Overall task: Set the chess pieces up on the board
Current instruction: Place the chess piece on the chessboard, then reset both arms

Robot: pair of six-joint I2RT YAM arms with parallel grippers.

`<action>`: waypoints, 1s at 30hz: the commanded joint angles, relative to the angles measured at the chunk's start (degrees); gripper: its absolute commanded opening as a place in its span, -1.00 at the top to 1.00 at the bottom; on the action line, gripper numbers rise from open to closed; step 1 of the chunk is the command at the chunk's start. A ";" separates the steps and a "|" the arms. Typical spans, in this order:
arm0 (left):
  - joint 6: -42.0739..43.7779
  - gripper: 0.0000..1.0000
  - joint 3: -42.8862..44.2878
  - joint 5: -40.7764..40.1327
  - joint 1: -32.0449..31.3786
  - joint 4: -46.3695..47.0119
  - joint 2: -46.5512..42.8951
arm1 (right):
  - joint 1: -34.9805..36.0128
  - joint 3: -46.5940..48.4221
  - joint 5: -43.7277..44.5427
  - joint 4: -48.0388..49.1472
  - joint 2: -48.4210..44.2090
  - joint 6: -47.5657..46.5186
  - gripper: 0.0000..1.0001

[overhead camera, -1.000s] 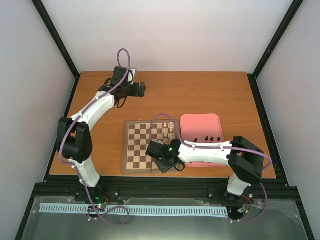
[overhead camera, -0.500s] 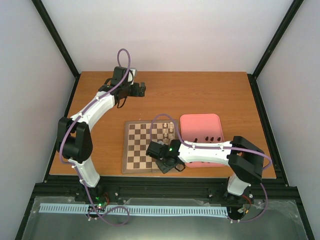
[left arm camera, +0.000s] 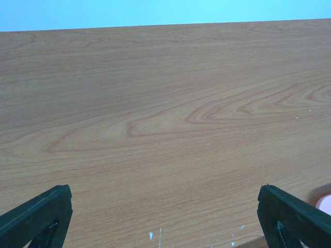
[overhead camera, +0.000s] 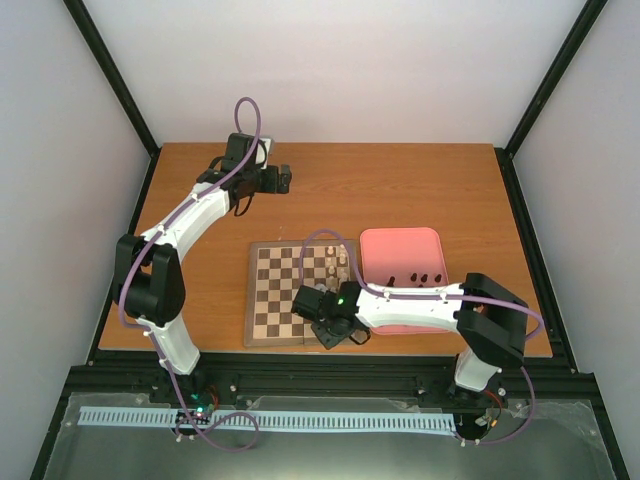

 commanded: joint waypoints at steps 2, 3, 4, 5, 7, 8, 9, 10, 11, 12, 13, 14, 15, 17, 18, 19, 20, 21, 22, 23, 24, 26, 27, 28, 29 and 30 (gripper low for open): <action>-0.56 -0.99 2.04 0.60 0.39 0.13 -0.60 | 1.60 2.27 1.44 -0.96 -2.65 -0.70 0.38; -0.53 -0.99 2.02 0.56 0.35 0.14 -0.67 | 1.70 2.63 1.45 -1.18 -3.30 -0.94 0.37; -0.53 -0.99 2.06 0.50 0.44 0.18 -0.76 | 1.83 3.22 1.55 -1.52 -3.98 -0.93 0.36; -0.53 -1.00 2.02 0.51 0.41 0.18 -0.84 | 2.01 3.55 1.69 -1.90 -4.62 -0.93 0.35; -0.52 -1.00 2.03 0.56 0.39 0.13 -0.87 | 2.31 4.39 2.16 -2.69 -6.01 -0.90 0.34; -0.49 -0.99 2.02 0.73 0.46 0.09 -0.95 | 2.53 4.88 2.40 -3.19 -6.60 -0.80 0.34; -0.56 -1.00 1.95 0.64 0.40 0.08 -1.05 | 2.86 5.36 2.96 -3.85 -7.21 -0.65 0.34; -0.58 -1.00 1.94 0.68 0.38 0.11 -1.16 | 3.13 5.92 3.69 -4.68 -7.67 -0.40 0.33; -0.54 -0.99 1.85 0.73 0.42 0.12 -1.24 | 3.39 6.42 4.79 -5.58 -8.31 -0.01 0.31; -0.53 -0.99 1.80 0.69 0.43 0.08 -1.32 | 3.47 6.72 5.83 -6.35 -8.99 0.44 0.27; -0.52 -0.99 1.80 0.69 0.39 0.05 -1.38 | 3.46 6.85 6.62 -6.76 -9.85 0.71 0.18; -0.53 -1.00 1.78 0.69 0.38 0.04 -1.39 | 3.47 6.89 7.51 -7.14 -10.55 1.05 0.02; -0.53 -0.99 1.79 0.69 0.38 0.09 -1.34 | 3.48 6.97 8.64 -7.54 -11.24 1.55 -0.16; -0.52 -0.99 1.80 0.78 0.39 0.12 -1.28 | 3.44 7.14 10.83 -8.02 -12.64 2.34 -0.98; -0.57 -0.99 1.83 0.73 0.38 0.12 -1.20 | 3.41 7.12 11.85 -7.94 -13.41 2.63 -1.00; -0.60 -0.99 1.95 0.83 0.45 0.13 -1.21 | 3.35 7.16 12.95 -7.82 -14.25 2.88 -1.00; -0.61 -0.99 2.02 0.86 0.39 0.08 -1.13 | 3.27 7.16 13.98 -7.61 -15.09 3.04 -1.00; -0.54 -1.00 2.07 0.79 0.43 -0.03 -1.06 | 3.04 7.19 15.15 -7.53 -16.07 3.17 -1.00; -0.58 -0.99 2.07 0.71 0.33 0.00 -1.00 | 2.67 7.18 16.01 -7.53 -16.92 3.26 -1.00; -0.54 -0.99 2.02 0.62 0.39 -0.04 -1.03 | 1.80 7.10 17.01 -7.63 -17.76 3.31 -1.00; -0.53 -0.99 2.02 0.54 0.37 0.01 -1.02 | 0.68 6.92 18.16 -7.88 -18.91 3.29 -1.00; -0.53 -0.99 2.12 0.60 0.37 0.01 -0.92 | -2.57 5.84 20.03 -7.48 -20.92 2.93 -1.00; -0.55 -0.99 2.10 0.60 0.38 -0.04 -0.94 | -4.97 4.75 20.11 -6.32 -22.19 1.66 -1.00; -0.60 -1.00 2.18 0.63 0.39 -0.11 -0.93 | -8.31 3.50 19.93 -5.05 -23.30 0.70 -1.00; -0.57 -0.99 2.19 0.68 0.43 -0.16 -0.89 | -12.01 2.27 19.31 -3.51 -24.47 -0.51 -1.00; -0.61 -0.99 2.19 0.80 0.39 -0.14 -1.01 | -15.62 0.78 18.26 -1.52 -25.51 -2.21 -1.00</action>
